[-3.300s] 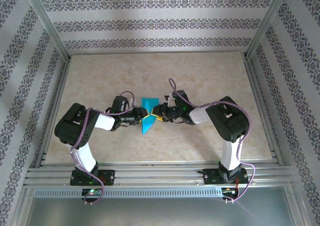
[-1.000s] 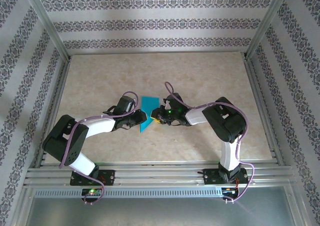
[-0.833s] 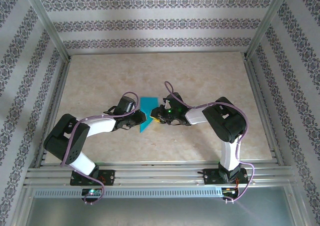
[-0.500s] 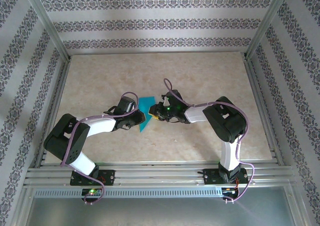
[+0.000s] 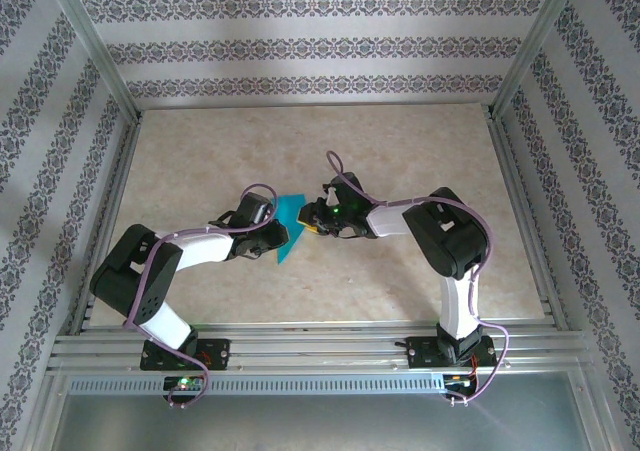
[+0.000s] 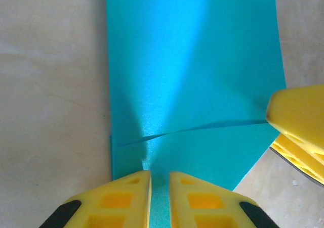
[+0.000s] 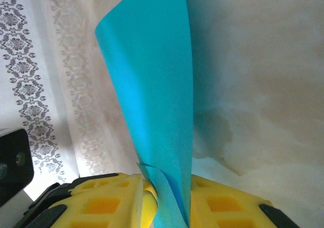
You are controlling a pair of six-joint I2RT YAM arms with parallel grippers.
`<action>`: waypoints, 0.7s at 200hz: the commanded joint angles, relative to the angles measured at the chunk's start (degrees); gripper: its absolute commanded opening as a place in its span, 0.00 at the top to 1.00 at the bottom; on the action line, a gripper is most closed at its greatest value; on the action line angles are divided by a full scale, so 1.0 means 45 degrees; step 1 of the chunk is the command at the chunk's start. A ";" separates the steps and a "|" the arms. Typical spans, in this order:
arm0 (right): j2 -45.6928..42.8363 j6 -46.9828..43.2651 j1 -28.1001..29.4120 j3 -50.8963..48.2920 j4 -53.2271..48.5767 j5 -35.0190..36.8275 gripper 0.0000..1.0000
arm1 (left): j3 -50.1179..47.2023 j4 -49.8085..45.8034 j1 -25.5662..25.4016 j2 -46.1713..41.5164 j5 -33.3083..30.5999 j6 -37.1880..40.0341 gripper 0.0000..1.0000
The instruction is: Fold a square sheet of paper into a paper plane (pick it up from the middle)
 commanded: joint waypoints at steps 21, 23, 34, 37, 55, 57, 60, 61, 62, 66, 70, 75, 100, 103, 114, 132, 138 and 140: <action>-0.0376 -0.0477 -0.0340 -0.0177 -0.0368 0.0397 0.69 | 0.0489 -0.0878 0.0085 0.0478 0.0199 0.0603 0.83; -0.0454 -0.0519 -0.0374 -0.0236 -0.0368 0.0457 0.68 | 0.0531 -0.0913 0.0087 0.0516 0.0240 0.0696 0.83; -0.0978 -0.0695 -0.0571 -0.0605 -0.0412 0.0919 0.64 | 0.0749 -0.1119 0.0075 0.0691 0.0627 0.1240 0.83; -0.1174 -0.0759 -0.0627 -0.0703 -0.0450 0.1023 0.63 | 0.0822 -0.1159 0.0071 0.0750 0.0767 0.1408 0.83; -0.2191 -0.1431 -0.0998 -0.1109 -0.1228 0.1874 0.60 | 0.1191 -0.1596 0.0087 0.1061 0.1482 0.2506 0.83; -0.2285 -0.1529 -0.1037 -0.1138 -0.1340 0.1959 0.60 | 0.1248 -0.1664 0.0078 0.1101 0.1552 0.2617 0.83; -0.2424 -0.1669 -0.1098 -0.1173 -0.1523 0.2095 0.59 | 0.1295 -0.1762 0.0079 0.1143 0.1644 0.2840 0.83; -0.2474 -0.1710 -0.1116 -0.1179 -0.1570 0.2142 0.59 | 0.1314 -0.1796 0.0083 0.1161 0.1682 0.2903 0.83; -0.2519 -0.1749 -0.1135 -0.1202 -0.1624 0.2185 0.59 | 0.1333 -0.1822 0.0076 0.1180 0.1720 0.2954 0.83; -0.2714 -0.1942 -0.1213 -0.1265 -0.1846 0.2365 0.59 | 0.1379 -0.1917 0.0054 0.1253 0.1878 0.3195 0.83; -0.2893 -0.2110 -0.1276 -0.1314 -0.2092 0.2558 0.59 | 0.1449 -0.1981 0.0067 0.1323 0.2095 0.3445 0.83; -0.3125 -0.2285 -0.1354 -0.1387 -0.2328 0.2773 0.59 | 0.1528 -0.2057 0.0059 0.1414 0.2352 0.3754 0.83; -0.3848 -0.3164 -0.1563 -0.1578 -0.2761 0.2957 0.60 | 0.1893 -0.2572 -0.0082 0.1768 0.3266 0.5080 0.83; -0.3869 -0.3233 -0.1554 -0.1550 -0.2762 0.2910 0.60 | 0.1947 -0.2630 -0.0119 0.1807 0.3321 0.5191 0.83; -0.3839 -0.3384 -0.1508 -0.1415 -0.2850 0.2659 0.62 | 0.2083 -0.2761 -0.0177 0.1912 0.3687 0.5613 0.84; -0.3436 -0.3449 -0.1309 -0.1109 -0.2771 0.2099 0.65 | 0.2185 -0.2790 -0.0176 0.2053 0.4149 0.6083 0.84; -0.3237 -0.3455 -0.1225 -0.0973 -0.2757 0.1917 0.67 | 0.2209 -0.2760 -0.0183 0.2084 0.4234 0.6209 0.84; -0.3167 -0.3451 -0.1191 -0.0933 -0.2743 0.1877 0.68 | 0.2211 -0.2755 -0.0175 0.2094 0.4271 0.6233 0.84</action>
